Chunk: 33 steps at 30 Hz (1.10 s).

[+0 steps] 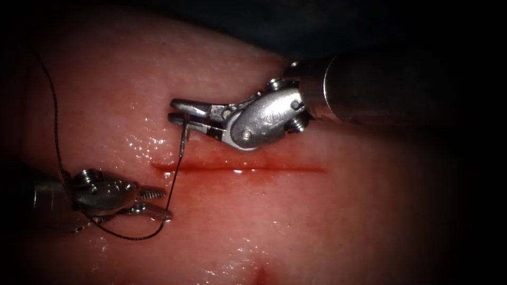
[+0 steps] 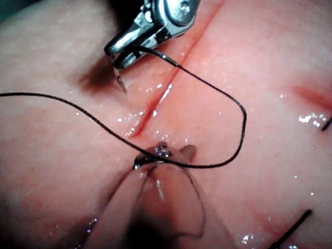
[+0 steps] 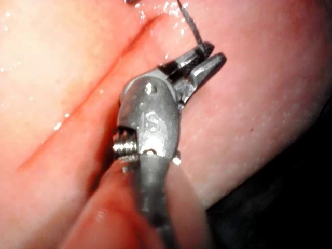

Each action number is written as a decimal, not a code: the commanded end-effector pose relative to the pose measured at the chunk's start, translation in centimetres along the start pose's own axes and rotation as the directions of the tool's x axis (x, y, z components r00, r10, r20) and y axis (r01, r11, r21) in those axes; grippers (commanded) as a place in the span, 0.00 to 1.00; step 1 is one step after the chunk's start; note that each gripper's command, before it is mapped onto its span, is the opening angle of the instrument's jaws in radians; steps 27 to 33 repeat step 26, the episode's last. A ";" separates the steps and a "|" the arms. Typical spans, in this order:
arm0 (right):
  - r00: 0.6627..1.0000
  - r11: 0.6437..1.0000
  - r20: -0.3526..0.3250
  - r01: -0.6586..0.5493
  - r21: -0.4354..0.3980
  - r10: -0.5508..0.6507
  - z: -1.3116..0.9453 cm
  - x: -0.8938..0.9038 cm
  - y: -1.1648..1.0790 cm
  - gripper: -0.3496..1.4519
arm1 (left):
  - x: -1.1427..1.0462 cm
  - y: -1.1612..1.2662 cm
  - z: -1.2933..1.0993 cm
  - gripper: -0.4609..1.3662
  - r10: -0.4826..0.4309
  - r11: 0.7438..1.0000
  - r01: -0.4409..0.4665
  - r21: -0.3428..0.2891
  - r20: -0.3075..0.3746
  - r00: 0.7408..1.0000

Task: Wound Closure
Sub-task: Throw the needle through the skin above the cut

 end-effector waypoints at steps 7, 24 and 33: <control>1.000 1.000 -0.001 0.003 0.004 -0.003 -0.01 -0.01 -0.02 0.00 | 0.00 0.00 0.00 0.35 0.001 1.000 -0.001 -0.004 0.000 1.000; 1.000 1.000 0.004 0.009 0.012 -0.009 -0.02 -0.04 -0.05 0.00 | 0.00 -0.01 0.00 0.34 0.001 1.000 -0.001 -0.004 0.000 1.000; 1.000 1.000 0.005 0.009 0.011 -0.009 -0.02 -0.04 -0.05 0.00 | 0.00 -0.01 0.00 0.34 0.001 1.000 -0.001 -0.004 0.000 1.000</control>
